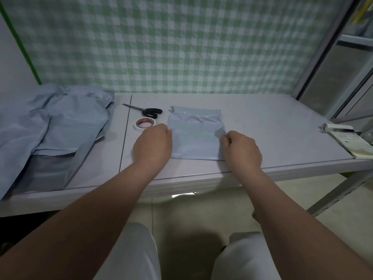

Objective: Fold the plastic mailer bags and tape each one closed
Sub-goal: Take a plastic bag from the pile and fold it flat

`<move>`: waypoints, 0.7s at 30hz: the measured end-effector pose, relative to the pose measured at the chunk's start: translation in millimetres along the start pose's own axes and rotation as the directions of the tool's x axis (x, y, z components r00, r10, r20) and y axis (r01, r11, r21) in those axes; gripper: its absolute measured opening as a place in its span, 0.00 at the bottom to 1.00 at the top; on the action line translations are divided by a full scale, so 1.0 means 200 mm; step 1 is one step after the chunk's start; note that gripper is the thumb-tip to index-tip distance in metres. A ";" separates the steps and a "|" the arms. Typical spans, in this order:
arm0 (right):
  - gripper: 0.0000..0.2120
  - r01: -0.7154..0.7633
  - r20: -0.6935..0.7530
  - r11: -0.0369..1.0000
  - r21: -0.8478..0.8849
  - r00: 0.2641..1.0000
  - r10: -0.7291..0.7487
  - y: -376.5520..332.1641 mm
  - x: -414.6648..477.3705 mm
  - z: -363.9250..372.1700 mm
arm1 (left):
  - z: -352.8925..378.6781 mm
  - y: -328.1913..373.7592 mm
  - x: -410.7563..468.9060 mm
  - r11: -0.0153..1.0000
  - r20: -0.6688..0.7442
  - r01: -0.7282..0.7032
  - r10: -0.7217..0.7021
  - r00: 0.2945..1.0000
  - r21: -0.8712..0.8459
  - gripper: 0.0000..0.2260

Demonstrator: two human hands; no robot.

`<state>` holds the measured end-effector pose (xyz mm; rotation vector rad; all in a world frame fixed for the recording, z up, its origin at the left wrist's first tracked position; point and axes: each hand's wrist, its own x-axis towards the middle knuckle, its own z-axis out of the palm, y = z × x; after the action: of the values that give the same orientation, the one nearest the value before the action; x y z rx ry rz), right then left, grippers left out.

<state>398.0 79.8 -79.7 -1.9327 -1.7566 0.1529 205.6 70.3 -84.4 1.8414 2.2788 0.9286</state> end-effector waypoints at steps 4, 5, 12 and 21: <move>0.16 0.071 0.038 0.993 -0.092 0.997 -0.067 0.01 -0.02 -0.01 | -0.01 -0.04 -0.04 0.997 -0.030 -0.066 0.067 0.997 0.038 0.18; 0.16 0.089 0.037 0.991 -0.098 0.996 -0.086 0.01 -0.02 -0.01 | -0.01 -0.05 -0.05 0.996 -0.034 -0.078 0.079 0.996 0.046 0.17; 0.18 0.150 -0.054 0.989 0.009 0.987 -0.149 0.00 0.03 0.01 | 0.01 -0.02 0.03 0.995 -0.056 -0.074 0.070 0.996 -0.063 0.11; 0.18 0.089 -0.068 0.996 0.009 0.994 -0.088 0.01 0.08 0.04 | 0.03 -0.02 0.09 0.998 0.005 -0.069 0.069 0.998 0.003 0.06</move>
<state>397.7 97.5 -83.8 -1.8262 -1.7893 0.0663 199.2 88.3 -86.6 1.9325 2.2279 0.9294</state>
